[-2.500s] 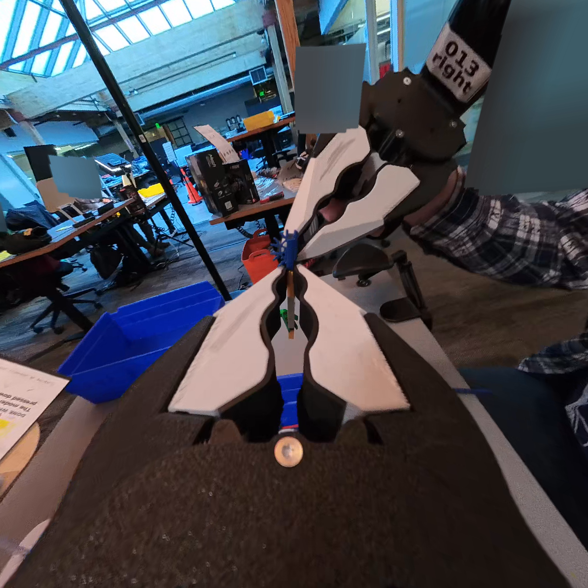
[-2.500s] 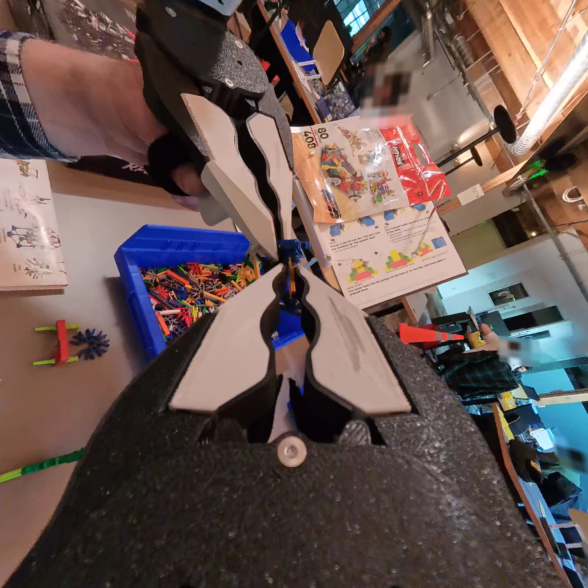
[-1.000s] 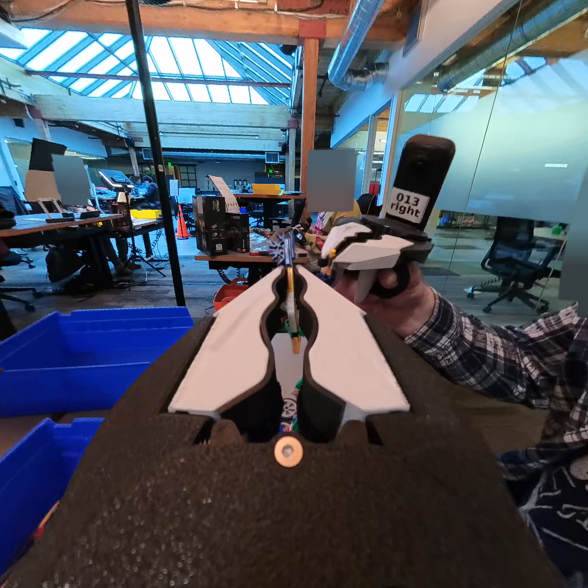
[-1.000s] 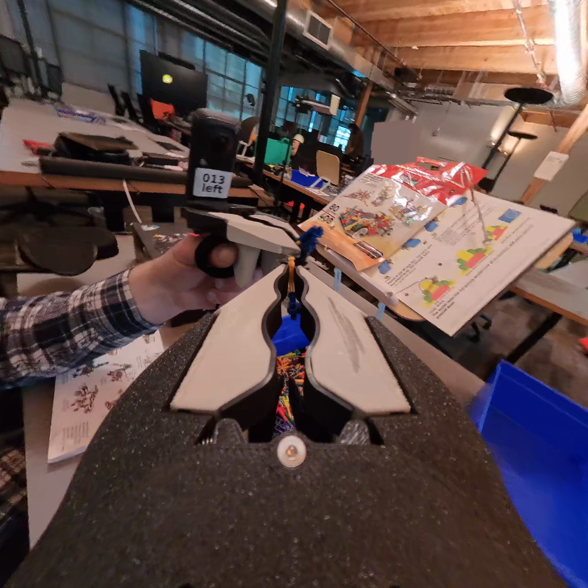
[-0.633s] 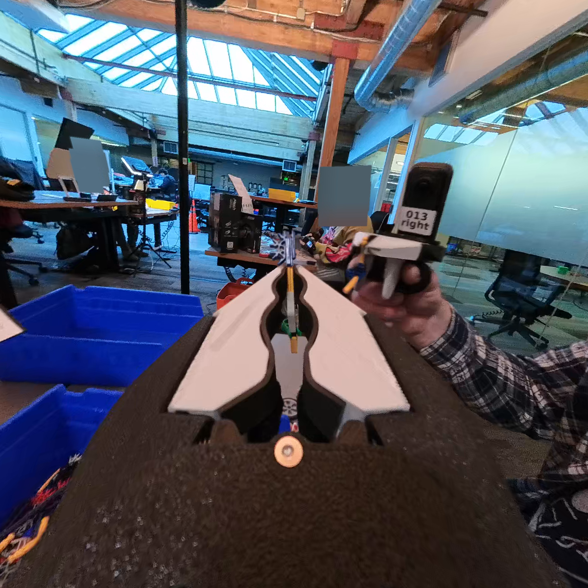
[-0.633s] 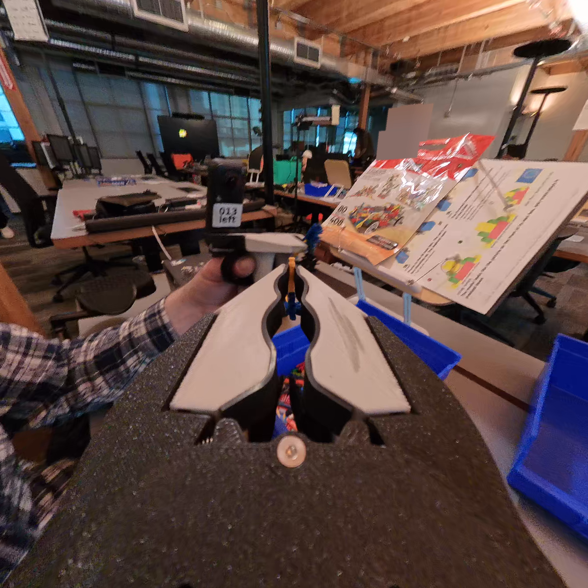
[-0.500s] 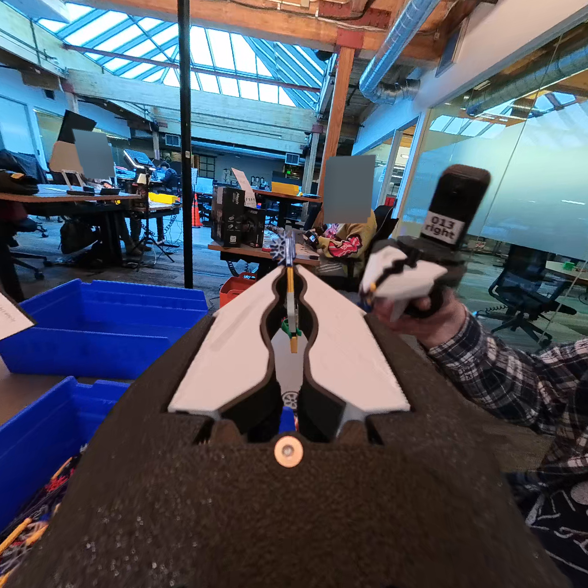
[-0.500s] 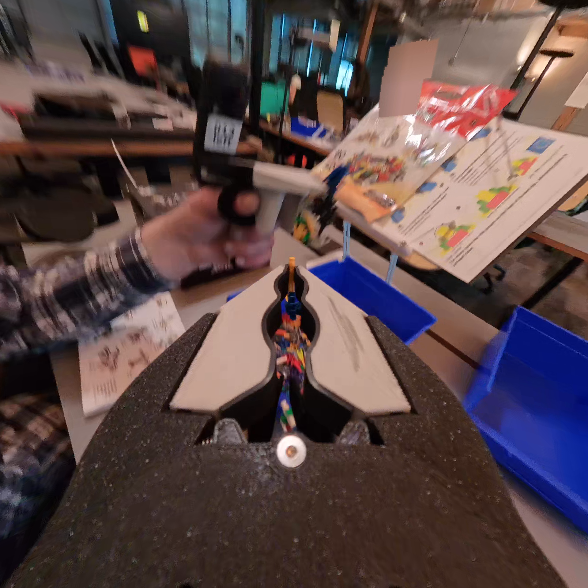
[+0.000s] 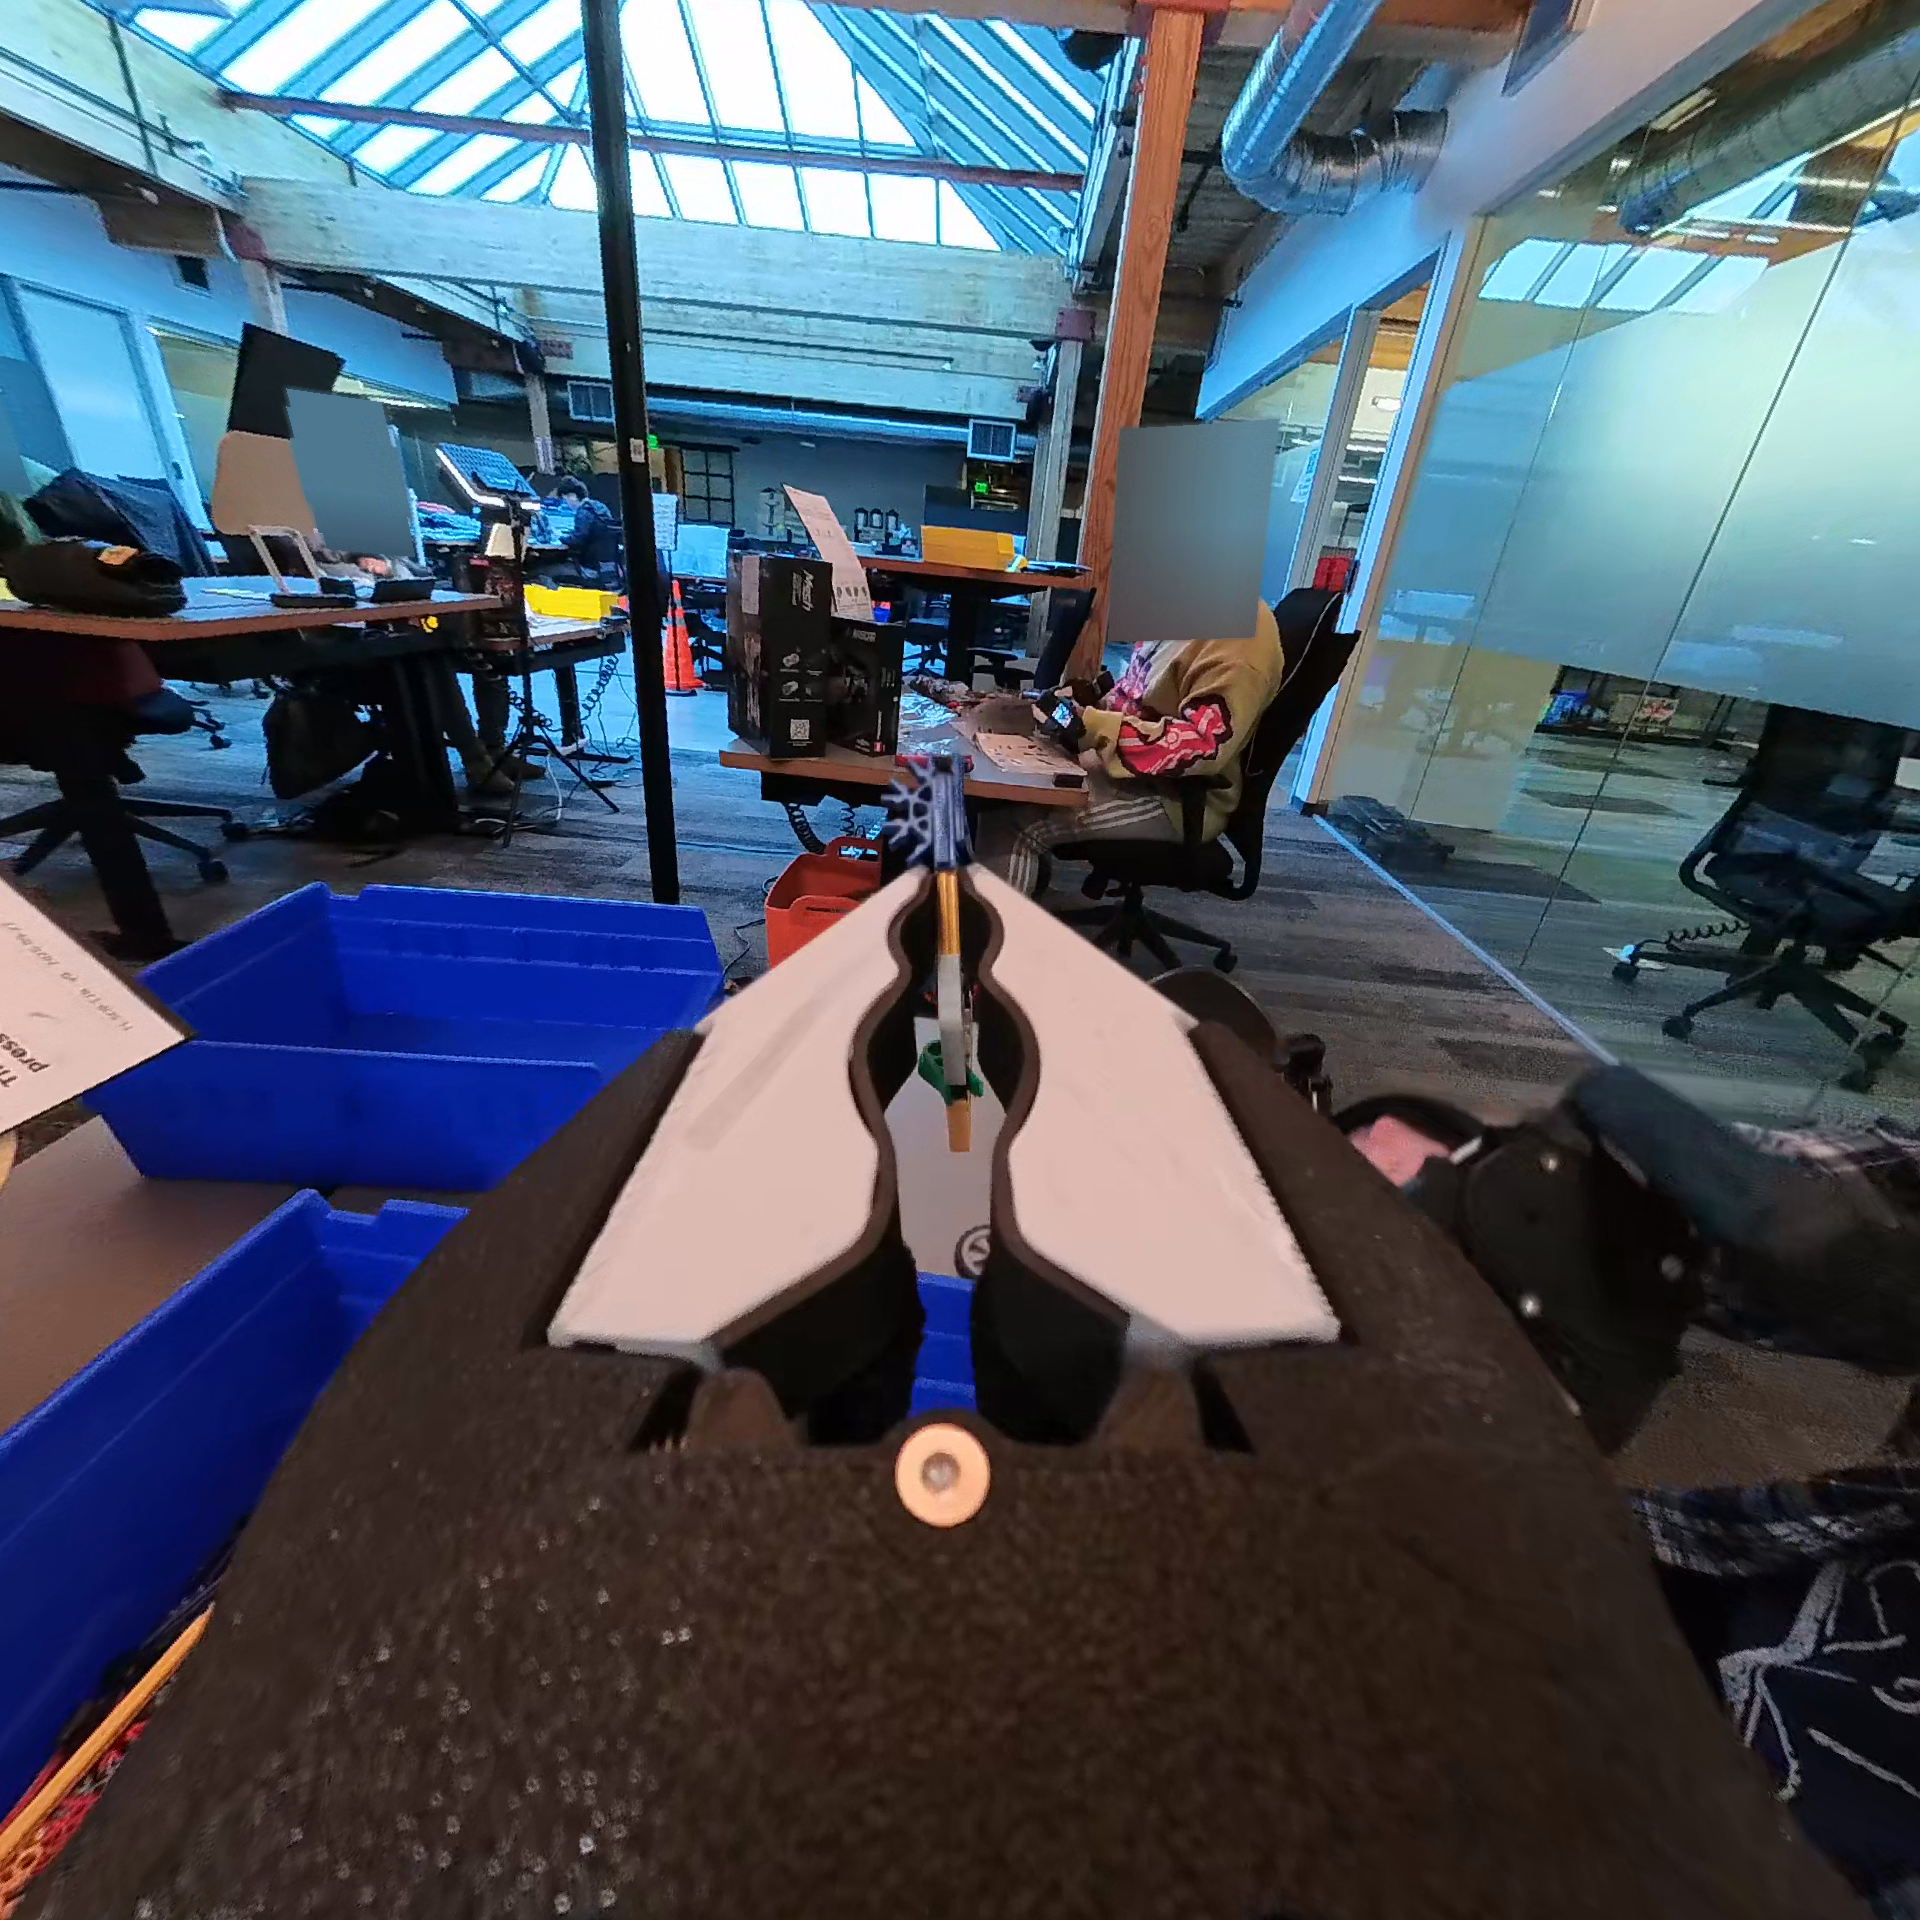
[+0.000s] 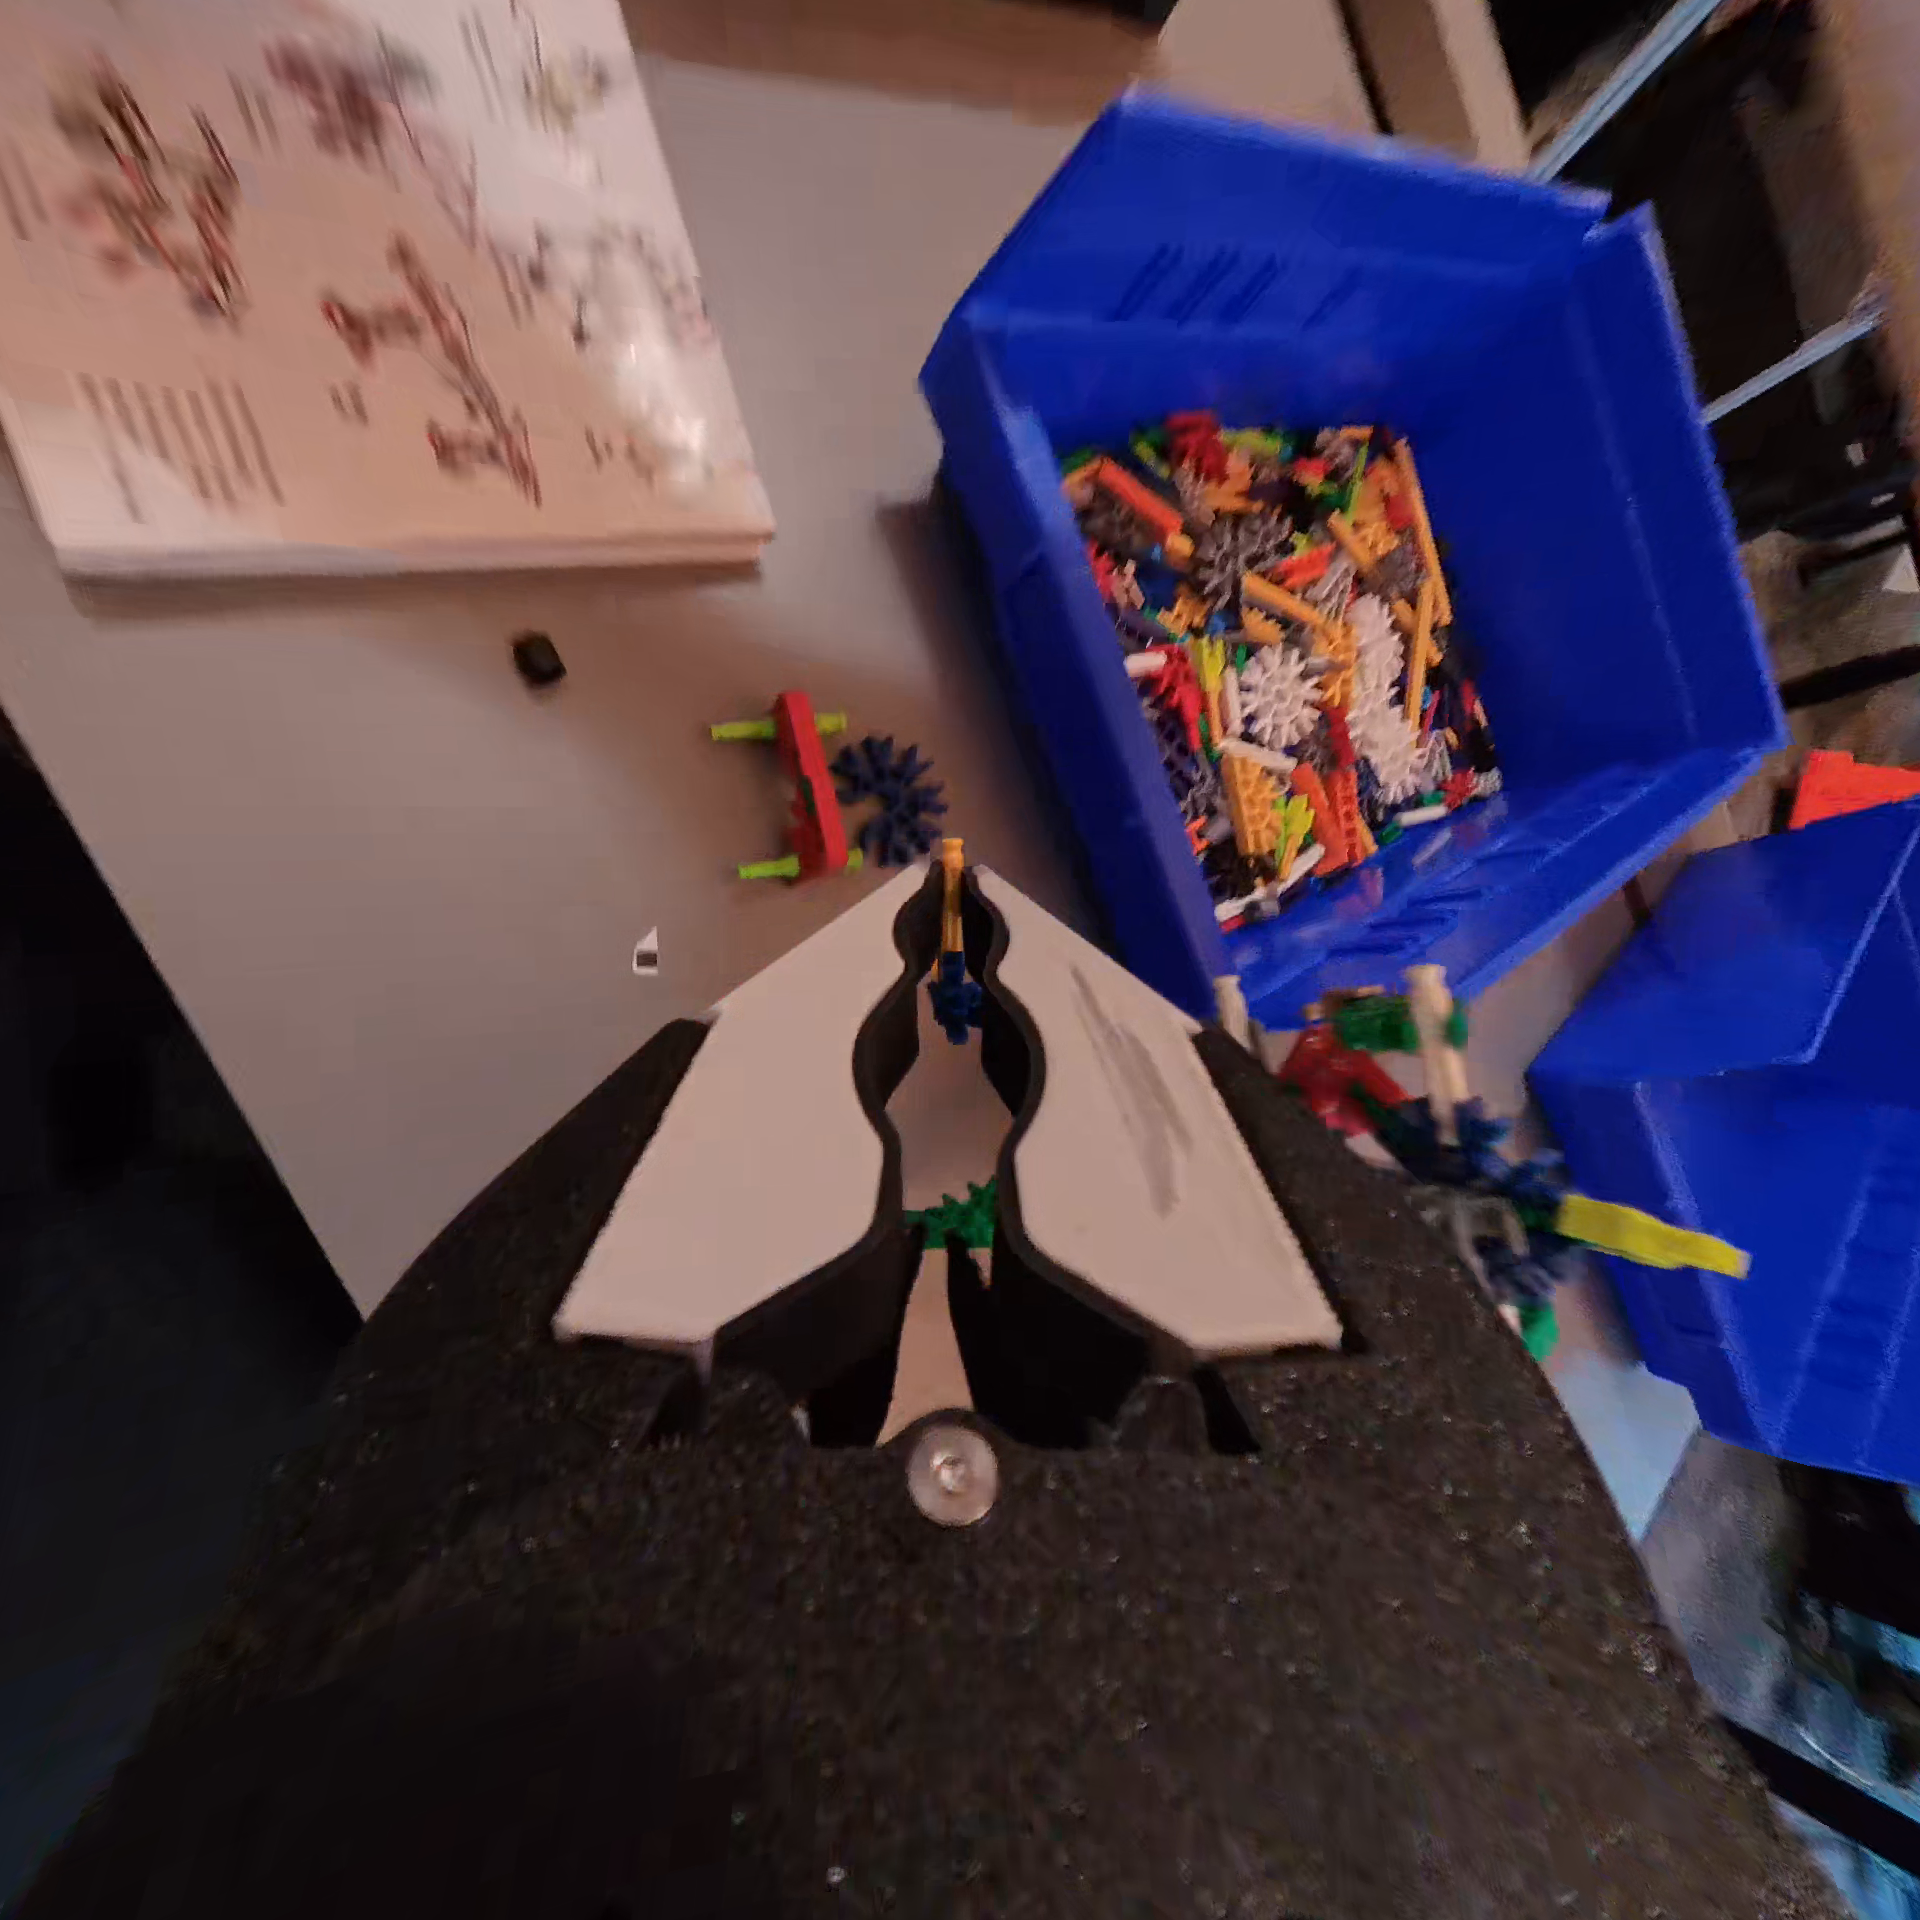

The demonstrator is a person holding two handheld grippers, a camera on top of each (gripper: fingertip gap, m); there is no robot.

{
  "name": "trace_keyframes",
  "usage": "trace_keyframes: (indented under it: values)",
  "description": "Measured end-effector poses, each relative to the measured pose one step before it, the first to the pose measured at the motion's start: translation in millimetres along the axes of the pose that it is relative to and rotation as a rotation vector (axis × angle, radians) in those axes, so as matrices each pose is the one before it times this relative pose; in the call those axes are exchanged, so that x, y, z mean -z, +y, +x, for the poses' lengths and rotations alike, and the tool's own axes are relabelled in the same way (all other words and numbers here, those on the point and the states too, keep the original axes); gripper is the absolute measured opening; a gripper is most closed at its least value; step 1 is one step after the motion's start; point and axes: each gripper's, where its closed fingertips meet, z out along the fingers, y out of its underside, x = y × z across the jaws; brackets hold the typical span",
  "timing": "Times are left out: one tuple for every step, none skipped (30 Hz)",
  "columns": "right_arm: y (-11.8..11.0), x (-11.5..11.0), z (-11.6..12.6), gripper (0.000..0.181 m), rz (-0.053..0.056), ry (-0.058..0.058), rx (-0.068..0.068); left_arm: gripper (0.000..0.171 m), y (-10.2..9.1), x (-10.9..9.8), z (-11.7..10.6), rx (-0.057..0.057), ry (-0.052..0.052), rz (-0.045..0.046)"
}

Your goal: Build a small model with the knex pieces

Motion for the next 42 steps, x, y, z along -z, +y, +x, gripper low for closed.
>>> trace_keyframes:
  values:
    - [7.37,-7.61,-4.56,0.002,-0.0352,0.0052,0.0246,0.000,0.24,-0.59,0.78,0.0031,0.0036,0.00027]
    - [5.86,-8.00,-4.63,0.002,-0.0262,0.0042,0.0186,0.000,0.09,-0.40,0.43,0.0015,0.0026,0.00174]
    - [4.88,-7.86,-4.96,0.003,-0.0224,0.0011,0.0089,0.000,0.68,-0.54,-0.01,0.0005,-0.0002,-0.00212]
    - [3.69,-6.75,-5.17,0.003,-0.0201,-0.0010,0.0110,0.000,1.31,-0.36,-0.04,-0.0004,0.0000,-0.00585]
    - [1.99,-5.16,-4.05,0.003,-0.0150,0.0052,0.0192,0.001,0.90,-0.17,-0.77,0.0003,-0.0035,-0.00411]
    - [1.02,-3.84,-2.79,0.003,-0.0123,0.0075,0.0152,0.001,0.36,0.03,-0.62,0.0025,-0.0008,0.00056]
    - [1.15,-3.28,-2.07,0.003,-0.0140,0.0052,0.0063,0.000,0.00,0.08,-0.19,0.0053,0.0035,0.00264]
    - [1.29,-2.86,-2.66,0.003,-0.0116,-0.0025,0.0077,0.000,0.30,0.07,-0.19,0.0065,0.0035,0.00123]
    - [1.40,-2.48,-3.53,0.003,-0.0069,-0.0120,0.0060,0.000,0.41,-0.01,-0.75,0.0050,0.0001,0.00120]
    - [1.90,-2.29,-3.59,0.004,-0.0082,-0.0162,-0.0042,0.000,0.54,-0.26,-0.32,0.0045,0.0022,0.00128]
    - [1.81,-1.77,-2.26,0.011,-0.0076,-0.0104,-0.0045,0.000,0.49,-0.26,-0.33,0.0050,0.0036,0.00213]
    - [0.92,-0.32,-0.09,0.019,-0.0030,0.0015,0.0015,0.000,0.59,-0.37,-0.39,0.0065,0.0030,0.00214]
    - [-0.44,1.39,1.03,0.021,0.0038,0.0042,-0.0012,0.000,0.71,-0.41,0.27,0.0058,0.0074,0.00204]
    - [-1.83,3.11,1.26,0.022,0.0122,-0.0025,-0.0087,0.001,0.19,-0.34,0.86,0.0057,0.0111,0.00414]
    - [-3.27,4.89,2.53,0.022,0.0202,-0.0026,-0.0111,0.000,-0.22,-0.22,0.42,0.0077,0.0076,0.00667]
    - [-4.69,7.00,5.57,0.022,0.0265,0.0065,-0.0152,0.000,0.03,-0.33,0.45,0.0101,0.0077,0.00493]
    - [-7.16,9.16,7.67,0.025,0.0370,0.0067,-0.0251,0.001,-0.53,-0.34,1.59,0.0111,0.0150,0.00857]
    - [-11.04,11.58,9.55,0.025,0.0538,0.0079,-0.0334,0.001,-0.95,-0.54,1.79,0.0129,0.0157,0.01213]
    - [-15.08,13.69,12.51,0.025,0.0660,0.0191,-0.0357,0.000,-1.32,-0.63,2.79,0.0108,0.0201,0.01381]
    - [-17.86,14.11,14.89,0.029,0.0706,0.0296,-0.0343,0.000,-1.67,-0.68,4.89,0.0074,0.0315,0.01568]
    - [-19.90,13.26,16.79,0.032,0.0759,0.0365,-0.0349,0.000,-2.25,-0.76,5.05,0.0036,0.0295,0.01970]
    - [-21.01,11.70,17.65,0.033,0.0805,0.0377,-0.0420,0.000,-1.80,-1.13,4.46,0.0033,0.0232,0.01567]
    - [-20.55,9.50,17.83,0.032,0.0799,0.0353,-0.0514,0.000,-0.56,-1.71,4.51,0.0042,0.0229,0.00754]
    - [-19.23,7.09,17.45,0.032,0.0773,0.0319,-0.0532,0.000,0.13,-1.92,4.28,0.0013,0.0198,0.00346]
    - [-17.29,4.99,17.47,0.033,0.0721,0.0356,-0.0467,0.000,0.93,-2.31,3.90,-0.0022,0.0167,-0.00113]
    - [-13.86,2.66,16.59,0.032,0.0551,0.0395,-0.0322,0.000,1.60,-2.39,3.84,-0.0026,0.0164,-0.00653]
    - [-8.03,0.17,13.48,0.033,0.0239,0.0303,-0.0163,0.001,1.54,-2.10,3.04,-0.0033,0.0113,-0.00756]
    - [-3.75,-1.68,9.02,0.034,0.0037,0.0095,-0.0111,0.001,0.54,-1.54,1.91,-0.0055,0.0046,-0.00183]
    - [-2.88,-2.09,4.64,0.034,0.0070,-0.0116,-0.0163,0.000,-0.74,-0.78,2.95,-0.0017,0.0146,0.00559]
    - [-4.14,-1.58,2.39,0.033,0.0208,-0.0207,-0.0250,0.001,-0.52,-0.66,3.60,0.0050,0.0225,0.00451]
    - [-3.31,-1.52,1.08,0.031,0.0183,-0.0261,-0.0312,0.000,0.17,-0.56,1.71,0.0043,0.0124,0.00034]
    - [-0.76,-2.08,-1.32,0.028,0.0024,-0.0389,-0.0295,0.001,1.03,-0.51,0.86,-0.0004,0.0069,-0.00425]
    - [0.19,-2.14,-2.31,0.023,-0.0018,-0.0414,-0.0214,0.001,1.60,-0.58,1.24,-0.0023,0.0094,-0.00690]
    - [1.44,-2.27,-2.02,0.019,-0.0059,-0.0355,-0.0131,0.001,1.78,-0.92,2.69,-0.0038,0.0170,-0.00837]
    - [3.39,-2.34,-1.62,0.012,-0.0182,-0.0310,-0.0082,0.000,0.93,-0.87,2.22,-0.0069,0.0107,-0.00338]
    - [2.34,-1.67,-0.67,0.010,-0.0104,-0.0223,-0.0033,0.001,0.37,-0.95,1.26,-0.0021,0.0048,-0.00153]
    - [0.56,-0.70,-0.89,0.010,0.0005,-0.0220,-0.0066,0.001,-0.01,-0.33,0.72,-0.0004,0.0040,0.00007]
    - [0.49,-0.10,-2.11,0.009,-0.0012,-0.0276,-0.0097,0.001,0.51,0.02,1.86,0.0008,0.0124,-0.00253]
    - [0.01,0.34,-1.76,0.008,0.0002,-0.0218,-0.0027,0.001,0.31,0.03,1.62,0.0002,0.0117,-0.00133]
    - [-0.50,0.74,-1.16,0.006,0.0038,-0.0152,0.0027,0.002,-0.13,-0.38,1.58,0.0019,0.0106,0.00142]
    - [-0.67,0.90,-1.61,0.002,0.0060,-0.0175,0.0011,0.006,-0.64,-0.44,2.12,-0.0027,0.0109,0.00532]
    - [-0.15,0.80,-0.36,0.002,0.0039,-0.0090,-0.0051,0.007,0.25,-0.43,-0.24,-0.0168,-0.0082,-0.00294]
